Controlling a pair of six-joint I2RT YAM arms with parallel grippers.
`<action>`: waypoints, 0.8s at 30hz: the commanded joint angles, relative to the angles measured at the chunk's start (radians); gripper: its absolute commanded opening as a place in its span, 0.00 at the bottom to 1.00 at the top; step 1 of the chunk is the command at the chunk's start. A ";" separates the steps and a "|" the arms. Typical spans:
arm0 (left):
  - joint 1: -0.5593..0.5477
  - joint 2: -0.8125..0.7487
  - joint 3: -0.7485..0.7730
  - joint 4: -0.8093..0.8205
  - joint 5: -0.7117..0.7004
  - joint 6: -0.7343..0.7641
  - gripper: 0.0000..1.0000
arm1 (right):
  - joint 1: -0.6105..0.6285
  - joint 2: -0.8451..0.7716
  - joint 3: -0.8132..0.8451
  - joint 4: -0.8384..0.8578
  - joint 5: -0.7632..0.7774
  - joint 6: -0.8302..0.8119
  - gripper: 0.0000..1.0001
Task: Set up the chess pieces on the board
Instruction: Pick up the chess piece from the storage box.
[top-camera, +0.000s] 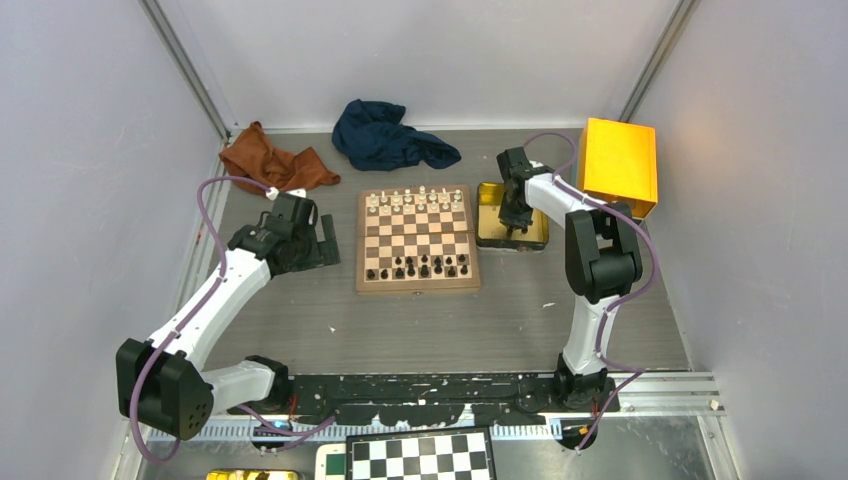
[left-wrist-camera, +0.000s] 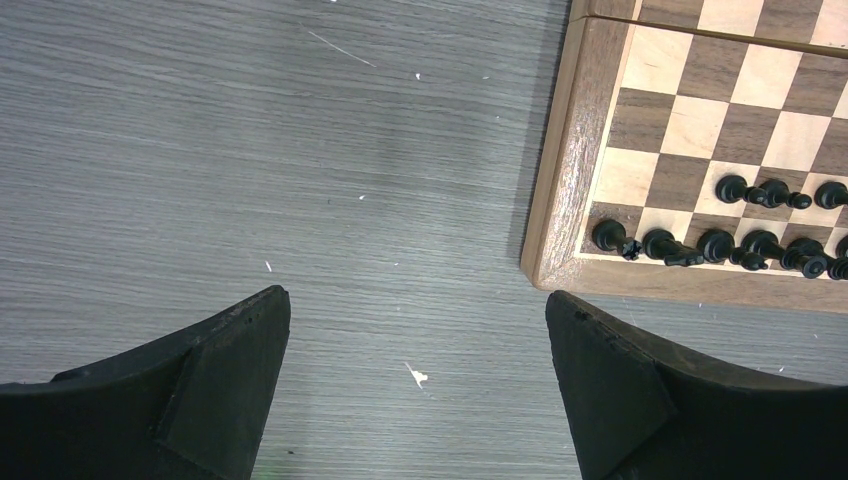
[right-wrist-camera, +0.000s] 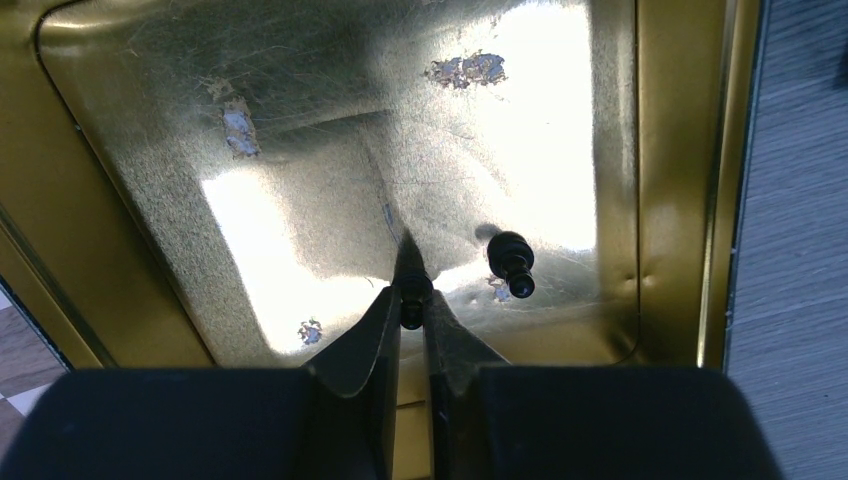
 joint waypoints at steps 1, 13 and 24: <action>0.006 -0.003 0.039 0.010 -0.013 0.019 1.00 | -0.005 -0.018 0.018 0.011 0.027 -0.010 0.06; 0.006 -0.020 0.031 0.012 -0.004 0.015 1.00 | 0.000 -0.130 0.057 -0.032 0.053 -0.033 0.01; 0.005 -0.043 0.020 0.018 0.003 0.006 1.00 | 0.113 -0.205 0.185 -0.111 0.052 -0.069 0.01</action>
